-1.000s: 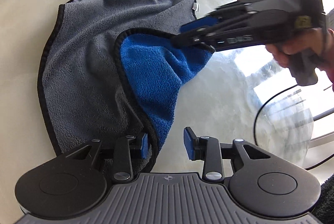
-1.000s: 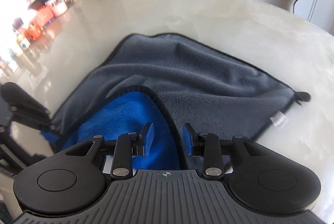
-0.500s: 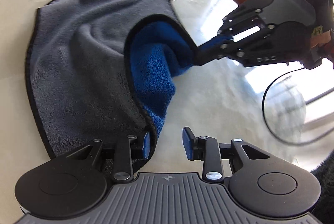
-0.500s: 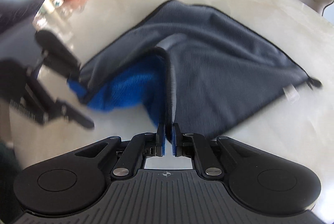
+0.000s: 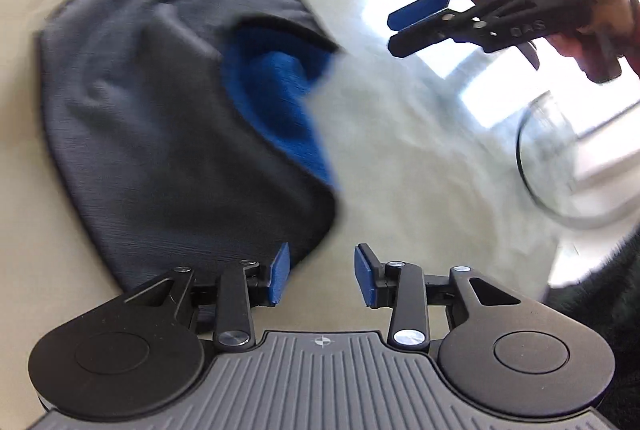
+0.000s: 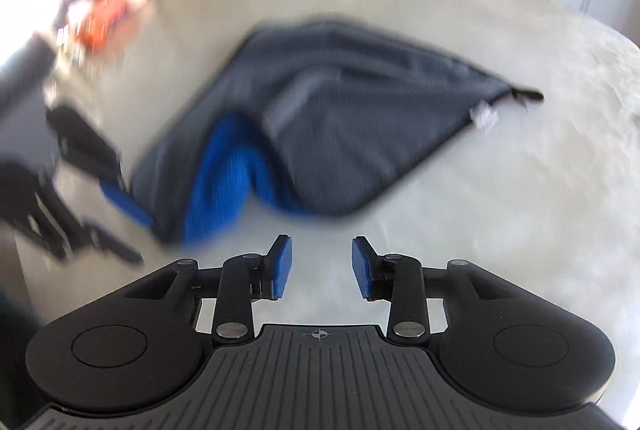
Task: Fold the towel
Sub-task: 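Lay the towel grey side up and spread it with both grippers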
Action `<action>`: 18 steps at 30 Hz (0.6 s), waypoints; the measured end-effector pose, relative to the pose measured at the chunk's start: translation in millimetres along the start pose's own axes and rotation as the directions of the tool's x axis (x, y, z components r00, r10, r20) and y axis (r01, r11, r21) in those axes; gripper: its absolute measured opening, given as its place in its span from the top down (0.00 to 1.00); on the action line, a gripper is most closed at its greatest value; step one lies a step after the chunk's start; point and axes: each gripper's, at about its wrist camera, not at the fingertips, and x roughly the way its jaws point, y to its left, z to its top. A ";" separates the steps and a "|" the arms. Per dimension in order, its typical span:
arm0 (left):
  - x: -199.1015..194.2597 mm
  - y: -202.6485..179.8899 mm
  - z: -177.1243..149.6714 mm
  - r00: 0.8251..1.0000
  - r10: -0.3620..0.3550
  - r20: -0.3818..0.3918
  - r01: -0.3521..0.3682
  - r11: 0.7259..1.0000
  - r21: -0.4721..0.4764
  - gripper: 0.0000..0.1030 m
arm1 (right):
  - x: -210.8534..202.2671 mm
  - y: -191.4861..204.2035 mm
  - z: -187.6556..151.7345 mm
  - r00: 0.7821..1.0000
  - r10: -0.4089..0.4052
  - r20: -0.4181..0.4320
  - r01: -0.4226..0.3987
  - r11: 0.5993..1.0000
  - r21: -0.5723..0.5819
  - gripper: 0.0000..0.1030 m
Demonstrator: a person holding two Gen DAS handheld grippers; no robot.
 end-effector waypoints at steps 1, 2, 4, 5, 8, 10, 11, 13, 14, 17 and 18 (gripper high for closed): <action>-3.7 9.3 4.3 0.999 0.020 0.026 -0.019 0.999 -0.027 0.55 | 5.3 1.2 6.5 1.000 0.008 0.010 -0.009 1.000 0.018 0.57; -5.5 16.7 7.8 0.998 0.034 0.044 -0.032 0.998 -0.048 0.52 | 12.3 7.6 13.5 1.000 0.021 0.015 -0.021 1.000 -0.007 0.55; -6.4 31.0 14.6 0.996 0.055 0.066 -0.050 0.995 -0.086 0.50 | 22.9 19.6 23.2 1.000 0.021 0.010 -0.020 0.997 -0.080 0.54; -5.8 39.2 18.3 0.995 0.064 0.072 -0.056 0.993 -0.106 0.50 | 31.2 26.9 28.1 1.000 0.024 -0.003 -0.024 0.992 -0.127 0.54; -2.2 50.1 20.9 0.995 0.064 0.078 -0.053 0.989 -0.137 0.45 | 49.4 35.2 37.9 0.999 0.036 -0.033 -0.042 0.978 -0.204 0.54; 2.7 54.4 22.0 0.996 0.055 0.074 -0.043 0.987 -0.156 0.43 | 55.3 35.8 41.1 0.997 0.062 -0.047 -0.071 0.973 -0.221 0.54; 5.0 55.4 20.3 0.996 0.049 0.081 -0.035 0.986 -0.163 0.40 | 58.1 35.8 41.8 0.996 0.076 -0.046 -0.085 0.968 -0.235 0.58; 6.0 53.8 20.2 0.995 0.038 0.093 -0.022 0.985 -0.171 0.36 | 63.6 37.1 40.0 0.994 0.077 -0.076 -0.095 0.959 -0.265 0.88; 5.6 54.0 19.9 0.994 0.036 0.100 -0.018 0.984 -0.178 0.35 | 66.4 38.5 38.7 0.992 0.069 -0.109 -0.097 0.956 -0.276 0.90; 4.0 55.4 17.9 0.994 0.037 0.100 -0.017 0.982 -0.189 0.35 | 57.4 43.5 31.5 0.985 0.093 -0.145 -0.133 0.945 -0.300 0.91; 4.0 55.2 17.6 0.995 0.037 0.096 -0.018 0.982 -0.190 0.35 | 50.7 45.5 27.5 0.981 0.109 -0.161 -0.156 0.937 -0.312 0.91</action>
